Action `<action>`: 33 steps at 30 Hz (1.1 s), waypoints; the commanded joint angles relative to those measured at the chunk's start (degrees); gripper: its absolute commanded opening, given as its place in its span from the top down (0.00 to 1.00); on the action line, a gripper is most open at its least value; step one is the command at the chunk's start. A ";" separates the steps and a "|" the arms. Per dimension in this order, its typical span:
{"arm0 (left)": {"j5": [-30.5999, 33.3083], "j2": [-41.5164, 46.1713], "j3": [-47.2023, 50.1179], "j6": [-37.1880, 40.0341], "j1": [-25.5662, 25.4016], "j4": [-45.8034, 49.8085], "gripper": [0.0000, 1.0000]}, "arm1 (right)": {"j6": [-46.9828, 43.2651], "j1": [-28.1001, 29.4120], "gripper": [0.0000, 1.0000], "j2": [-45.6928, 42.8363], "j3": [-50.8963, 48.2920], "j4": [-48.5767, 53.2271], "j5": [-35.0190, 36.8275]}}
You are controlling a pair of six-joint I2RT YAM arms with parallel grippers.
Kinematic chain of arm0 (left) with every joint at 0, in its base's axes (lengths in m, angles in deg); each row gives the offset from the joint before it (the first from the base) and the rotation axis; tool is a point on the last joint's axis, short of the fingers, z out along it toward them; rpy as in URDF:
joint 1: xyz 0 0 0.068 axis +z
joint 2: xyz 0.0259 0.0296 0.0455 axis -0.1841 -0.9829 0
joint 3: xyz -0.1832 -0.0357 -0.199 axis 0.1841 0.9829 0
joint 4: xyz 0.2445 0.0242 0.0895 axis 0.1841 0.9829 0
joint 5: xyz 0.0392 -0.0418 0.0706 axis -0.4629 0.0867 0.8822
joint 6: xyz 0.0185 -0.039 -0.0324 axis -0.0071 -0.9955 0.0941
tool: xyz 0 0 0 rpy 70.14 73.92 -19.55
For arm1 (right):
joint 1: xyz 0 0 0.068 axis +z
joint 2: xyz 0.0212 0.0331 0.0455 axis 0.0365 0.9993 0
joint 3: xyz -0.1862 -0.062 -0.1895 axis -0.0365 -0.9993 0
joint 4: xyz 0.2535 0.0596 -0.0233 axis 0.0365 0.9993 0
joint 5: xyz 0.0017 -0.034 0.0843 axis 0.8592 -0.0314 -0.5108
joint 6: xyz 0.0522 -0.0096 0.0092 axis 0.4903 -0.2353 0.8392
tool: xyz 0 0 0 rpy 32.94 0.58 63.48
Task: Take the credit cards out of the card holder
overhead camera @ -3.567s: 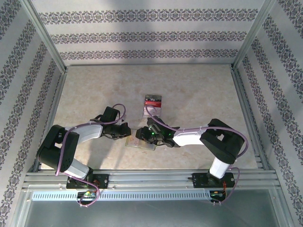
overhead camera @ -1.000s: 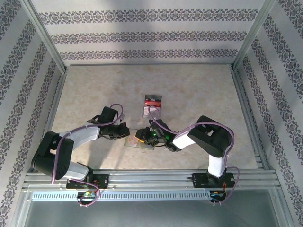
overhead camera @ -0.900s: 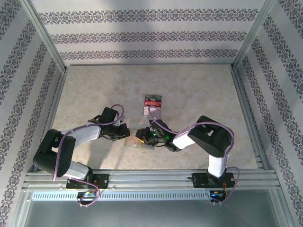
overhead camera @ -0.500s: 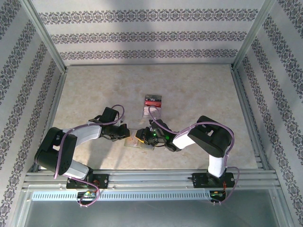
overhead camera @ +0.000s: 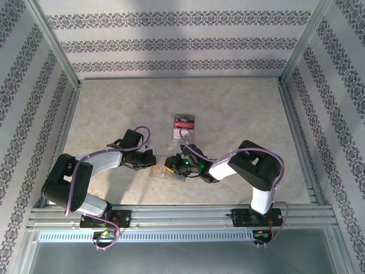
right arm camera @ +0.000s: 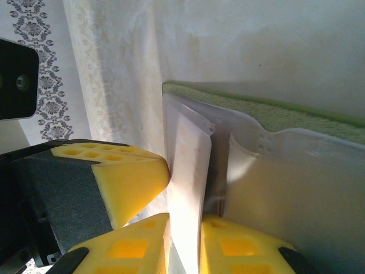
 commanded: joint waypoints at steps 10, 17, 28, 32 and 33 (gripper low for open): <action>1.90 -0.11 1.41 0.39 0.76 1.56 0.98 | -2.35 -0.25 0.82 -2.99 -1.39 -0.97 0.48; -1.52 3.39 1.02 -2.05 0.76 -1.94 0.87 | -2.54 -0.27 0.80 -1.39 -0.37 0.76 0.38; 0.61 3.61 1.10 -1.31 1.77 0.98 0.94 | -3.85 -0.25 0.78 -2.01 0.37 6.24 1.08; 1.36 2.01 1.48 -1.20 1.73 0.25 0.96 | -3.85 -0.16 0.78 -1.82 0.59 6.24 1.01; 1.32 1.72 1.41 -1.06 1.75 0.18 0.97 | -3.85 -0.18 0.78 -1.79 0.59 6.29 1.01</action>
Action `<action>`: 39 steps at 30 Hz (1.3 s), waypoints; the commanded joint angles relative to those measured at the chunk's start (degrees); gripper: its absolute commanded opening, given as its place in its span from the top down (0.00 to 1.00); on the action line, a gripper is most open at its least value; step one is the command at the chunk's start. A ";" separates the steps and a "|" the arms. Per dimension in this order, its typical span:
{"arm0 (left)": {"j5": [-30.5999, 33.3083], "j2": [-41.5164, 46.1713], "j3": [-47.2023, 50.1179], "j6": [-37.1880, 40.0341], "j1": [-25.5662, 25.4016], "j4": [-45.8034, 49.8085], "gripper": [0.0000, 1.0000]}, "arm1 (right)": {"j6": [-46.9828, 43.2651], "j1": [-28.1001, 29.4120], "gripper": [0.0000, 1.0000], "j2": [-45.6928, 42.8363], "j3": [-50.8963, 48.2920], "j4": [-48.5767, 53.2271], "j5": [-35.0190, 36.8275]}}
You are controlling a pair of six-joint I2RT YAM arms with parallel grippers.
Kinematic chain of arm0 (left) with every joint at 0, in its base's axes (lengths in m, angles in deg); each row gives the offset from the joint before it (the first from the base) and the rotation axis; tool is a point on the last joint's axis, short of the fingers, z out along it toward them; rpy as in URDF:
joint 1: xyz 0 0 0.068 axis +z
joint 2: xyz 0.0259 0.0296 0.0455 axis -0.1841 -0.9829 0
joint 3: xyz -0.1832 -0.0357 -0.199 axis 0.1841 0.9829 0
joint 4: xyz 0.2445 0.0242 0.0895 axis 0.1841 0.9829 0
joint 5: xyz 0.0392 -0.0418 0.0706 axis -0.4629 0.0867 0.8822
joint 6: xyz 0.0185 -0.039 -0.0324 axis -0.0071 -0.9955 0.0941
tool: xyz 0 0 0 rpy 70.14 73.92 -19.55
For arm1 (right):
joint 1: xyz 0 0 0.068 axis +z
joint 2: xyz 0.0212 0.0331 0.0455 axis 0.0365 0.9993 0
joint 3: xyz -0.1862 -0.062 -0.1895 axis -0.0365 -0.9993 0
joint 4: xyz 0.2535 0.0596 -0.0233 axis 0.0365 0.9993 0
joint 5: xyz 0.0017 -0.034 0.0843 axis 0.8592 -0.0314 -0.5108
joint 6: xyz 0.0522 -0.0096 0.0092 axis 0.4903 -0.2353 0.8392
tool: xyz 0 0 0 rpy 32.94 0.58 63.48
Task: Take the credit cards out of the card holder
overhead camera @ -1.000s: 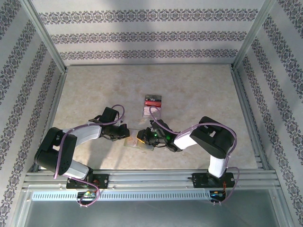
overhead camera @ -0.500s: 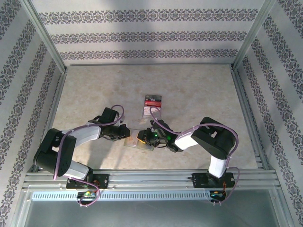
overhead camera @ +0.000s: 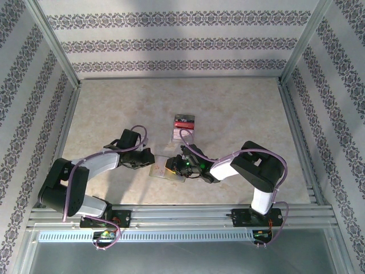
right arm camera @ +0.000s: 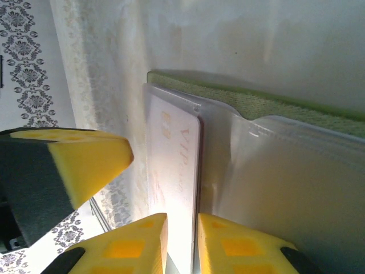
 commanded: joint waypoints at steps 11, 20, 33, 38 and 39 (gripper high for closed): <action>1.33 -4.04 1.20 2.12 0.64 1.29 1.00 | -1.62 -0.14 0.76 -0.03 2.20 4.70 0.70; 0.91 -4.45 3.86 1.08 0.62 -0.99 1.00 | -0.91 -0.10 0.75 1.09 3.52 1.38 -0.62; 2.46 -4.15 3.93 1.78 0.64 0.67 1.00 | 0.22 0.14 0.77 0.99 1.39 -7.41 0.68; 2.25 -4.08 3.94 1.69 0.54 0.68 1.00 | -0.56 0.20 0.78 -0.49 1.14 -7.26 0.97; 2.19 -3.92 3.99 1.60 0.53 0.62 1.00 | -0.65 0.21 0.78 -0.59 1.24 -7.24 0.97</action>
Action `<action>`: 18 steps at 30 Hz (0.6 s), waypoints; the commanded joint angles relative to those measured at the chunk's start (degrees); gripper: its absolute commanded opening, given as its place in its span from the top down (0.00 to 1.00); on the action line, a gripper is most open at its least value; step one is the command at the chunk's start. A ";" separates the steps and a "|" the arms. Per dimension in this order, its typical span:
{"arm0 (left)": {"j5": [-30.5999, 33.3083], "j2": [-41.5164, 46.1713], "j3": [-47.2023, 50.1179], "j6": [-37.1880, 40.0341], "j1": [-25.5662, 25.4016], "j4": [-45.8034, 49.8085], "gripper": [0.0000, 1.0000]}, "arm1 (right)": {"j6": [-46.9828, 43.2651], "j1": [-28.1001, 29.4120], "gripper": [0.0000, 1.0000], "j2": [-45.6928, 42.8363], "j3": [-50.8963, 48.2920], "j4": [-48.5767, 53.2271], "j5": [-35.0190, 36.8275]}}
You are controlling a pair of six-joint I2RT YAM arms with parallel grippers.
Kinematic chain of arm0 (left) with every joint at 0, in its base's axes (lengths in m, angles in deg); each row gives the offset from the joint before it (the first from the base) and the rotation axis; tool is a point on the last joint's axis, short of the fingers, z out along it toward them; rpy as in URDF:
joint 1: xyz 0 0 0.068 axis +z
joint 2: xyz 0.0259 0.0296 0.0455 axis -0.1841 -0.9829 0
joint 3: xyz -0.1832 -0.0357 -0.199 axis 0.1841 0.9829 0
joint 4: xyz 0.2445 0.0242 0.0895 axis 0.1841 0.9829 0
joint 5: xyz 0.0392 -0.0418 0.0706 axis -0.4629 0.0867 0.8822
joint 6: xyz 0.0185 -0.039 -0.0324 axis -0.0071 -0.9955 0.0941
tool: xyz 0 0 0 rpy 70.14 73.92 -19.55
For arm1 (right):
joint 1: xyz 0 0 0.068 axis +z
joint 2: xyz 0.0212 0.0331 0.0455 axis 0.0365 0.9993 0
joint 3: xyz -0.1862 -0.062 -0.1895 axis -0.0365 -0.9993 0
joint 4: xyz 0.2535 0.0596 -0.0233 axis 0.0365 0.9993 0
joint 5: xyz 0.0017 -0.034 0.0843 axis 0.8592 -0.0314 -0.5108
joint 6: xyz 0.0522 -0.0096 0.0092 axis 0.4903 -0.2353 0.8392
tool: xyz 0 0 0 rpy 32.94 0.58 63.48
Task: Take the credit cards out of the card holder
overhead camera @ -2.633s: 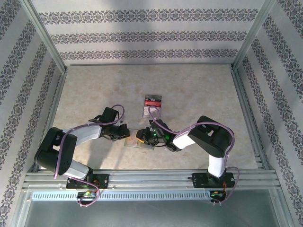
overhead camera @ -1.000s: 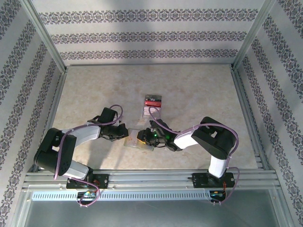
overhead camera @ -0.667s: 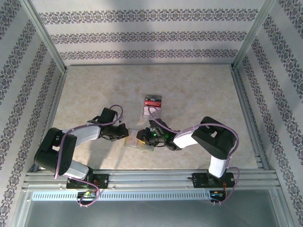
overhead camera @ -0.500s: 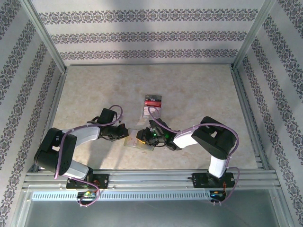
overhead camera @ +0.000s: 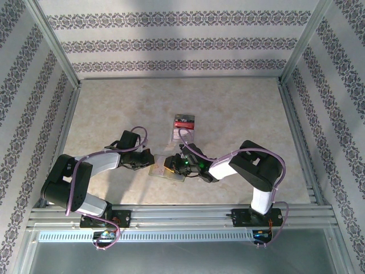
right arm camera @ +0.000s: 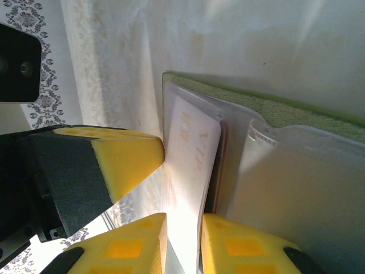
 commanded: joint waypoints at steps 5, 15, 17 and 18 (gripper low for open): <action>3.09 -0.67 2.49 0.91 -0.22 4.50 1.00 | -0.56 0.28 0.78 -0.42 0.92 -5.09 0.93; 3.60 -1.07 2.78 1.03 -0.23 4.46 1.00 | 0.13 0.71 0.77 1.87 2.48 -6.74 0.34; 3.88 -1.17 2.73 1.08 -0.19 4.76 1.00 | 0.01 0.48 0.79 0.55 1.13 -7.59 0.98; 4.09 -1.16 2.68 1.12 -0.17 4.82 1.00 | -0.34 0.38 0.79 -0.46 0.45 -7.49 1.09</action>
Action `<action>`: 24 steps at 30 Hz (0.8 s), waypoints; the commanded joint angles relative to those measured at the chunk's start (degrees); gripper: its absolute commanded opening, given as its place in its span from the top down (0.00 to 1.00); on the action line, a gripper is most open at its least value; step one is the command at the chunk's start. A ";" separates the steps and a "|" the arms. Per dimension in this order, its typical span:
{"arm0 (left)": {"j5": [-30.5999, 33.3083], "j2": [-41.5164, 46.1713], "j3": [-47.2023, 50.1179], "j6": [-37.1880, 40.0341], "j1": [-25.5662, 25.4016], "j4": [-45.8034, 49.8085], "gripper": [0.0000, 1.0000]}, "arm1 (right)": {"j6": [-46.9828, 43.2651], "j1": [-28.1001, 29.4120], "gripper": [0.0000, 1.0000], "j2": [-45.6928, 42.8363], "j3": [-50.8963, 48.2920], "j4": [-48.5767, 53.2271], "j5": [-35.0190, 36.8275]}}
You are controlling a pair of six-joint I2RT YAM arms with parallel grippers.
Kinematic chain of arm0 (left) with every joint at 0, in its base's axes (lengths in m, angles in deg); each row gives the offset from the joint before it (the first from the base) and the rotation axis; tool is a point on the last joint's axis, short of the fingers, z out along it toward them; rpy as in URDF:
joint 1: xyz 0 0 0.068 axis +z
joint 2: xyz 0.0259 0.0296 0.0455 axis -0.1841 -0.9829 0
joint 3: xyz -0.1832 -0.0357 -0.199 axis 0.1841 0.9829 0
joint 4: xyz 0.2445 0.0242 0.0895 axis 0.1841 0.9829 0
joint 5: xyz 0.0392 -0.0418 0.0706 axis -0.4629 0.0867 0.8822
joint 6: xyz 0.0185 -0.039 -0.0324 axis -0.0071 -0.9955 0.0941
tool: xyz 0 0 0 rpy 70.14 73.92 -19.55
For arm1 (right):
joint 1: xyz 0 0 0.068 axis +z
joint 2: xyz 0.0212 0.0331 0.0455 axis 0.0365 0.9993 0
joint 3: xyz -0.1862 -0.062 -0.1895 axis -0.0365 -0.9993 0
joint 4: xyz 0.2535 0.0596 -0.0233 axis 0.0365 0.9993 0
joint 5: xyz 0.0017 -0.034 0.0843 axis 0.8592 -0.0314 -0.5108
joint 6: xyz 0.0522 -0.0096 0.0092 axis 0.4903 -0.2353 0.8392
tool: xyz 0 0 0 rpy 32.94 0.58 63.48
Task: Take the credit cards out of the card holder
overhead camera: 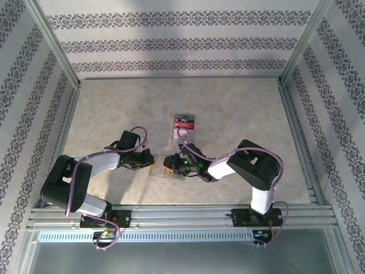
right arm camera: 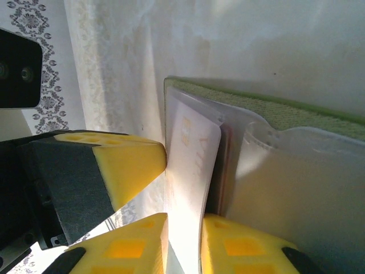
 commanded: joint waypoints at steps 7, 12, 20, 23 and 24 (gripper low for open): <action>3.52 -1.47 2.04 1.08 -0.22 5.29 1.00 | -1.54 -0.07 0.80 -4.27 -1.90 -7.46 0.12; 3.87 -0.72 1.97 1.26 -0.22 6.15 1.00 | -1.01 0.02 0.82 -3.93 -2.61 -7.19 0.70; 3.84 -0.65 1.90 1.26 -0.21 6.35 1.00 | -0.92 0.00 0.89 -2.75 -2.08 -4.90 1.16; 4.04 -0.63 1.76 1.34 -0.21 6.50 1.00 | -0.97 -0.09 0.92 -3.48 -2.81 -4.30 1.90; 4.09 -0.76 1.69 1.34 -0.19 6.52 1.00 | -1.09 -0.17 0.94 -3.79 -3.03 -4.06 2.08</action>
